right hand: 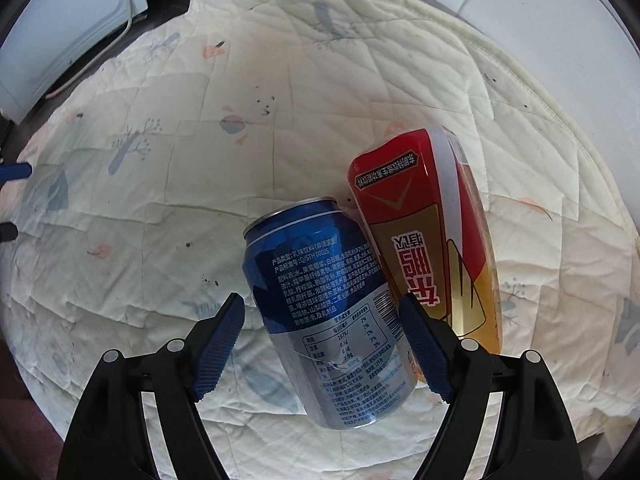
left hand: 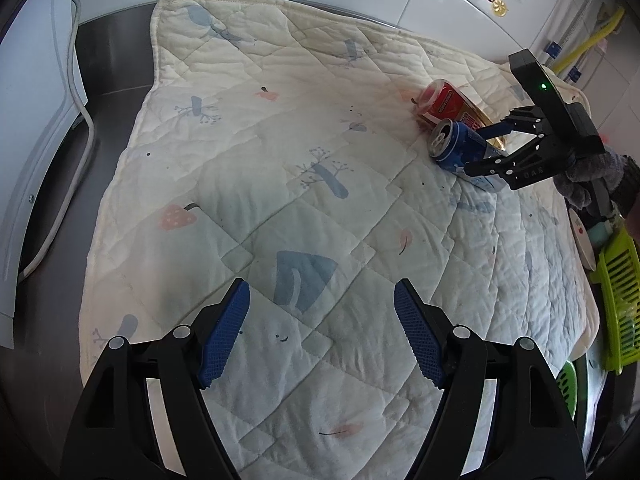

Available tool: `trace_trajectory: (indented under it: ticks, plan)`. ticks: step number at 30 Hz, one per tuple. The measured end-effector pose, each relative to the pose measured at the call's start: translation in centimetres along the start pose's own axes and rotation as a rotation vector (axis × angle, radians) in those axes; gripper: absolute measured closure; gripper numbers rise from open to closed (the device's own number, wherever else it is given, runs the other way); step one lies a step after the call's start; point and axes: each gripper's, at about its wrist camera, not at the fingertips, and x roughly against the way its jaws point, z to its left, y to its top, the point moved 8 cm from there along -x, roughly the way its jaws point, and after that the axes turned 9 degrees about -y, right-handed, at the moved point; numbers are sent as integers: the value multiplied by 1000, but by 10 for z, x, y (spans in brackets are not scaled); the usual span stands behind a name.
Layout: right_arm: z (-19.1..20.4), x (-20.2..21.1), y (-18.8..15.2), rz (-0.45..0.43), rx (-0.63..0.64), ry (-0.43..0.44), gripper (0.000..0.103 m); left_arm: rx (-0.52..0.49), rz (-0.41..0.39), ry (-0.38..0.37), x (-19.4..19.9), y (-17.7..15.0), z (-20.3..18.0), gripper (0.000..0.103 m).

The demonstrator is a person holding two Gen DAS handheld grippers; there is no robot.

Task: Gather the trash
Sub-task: 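Close the right tool around the blue-and-silver beer can, then grasp the orange-and-red drink bottle with left tool while right tool lifts the can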

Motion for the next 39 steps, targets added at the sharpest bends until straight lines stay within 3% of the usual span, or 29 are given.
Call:
trace_trajectory:
  ticks: [13, 18, 27, 29, 30, 39]
  plan:
    - [35, -20, 19, -14, 26, -97, 30, 13, -3, -12, 0, 1, 1, 29]
    - [47, -14, 7, 7, 19, -66, 30, 3, -14, -17, 2, 7, -2, 29]
    - [66, -15, -6, 14, 27, -94, 29, -12, -17, -23, 2, 9, -6, 29]
    - [74, -19, -10, 18, 30, -108, 38, -11, -15, -23, 2, 8, -5, 29]
    - [76, -20, -12, 22, 16, -95, 42, -11, -14, -23, 2, 7, -6, 29]
    - [73, -9, -29, -20, -169, -25, 44, -72, -24, -31, 2, 23, -23, 29]
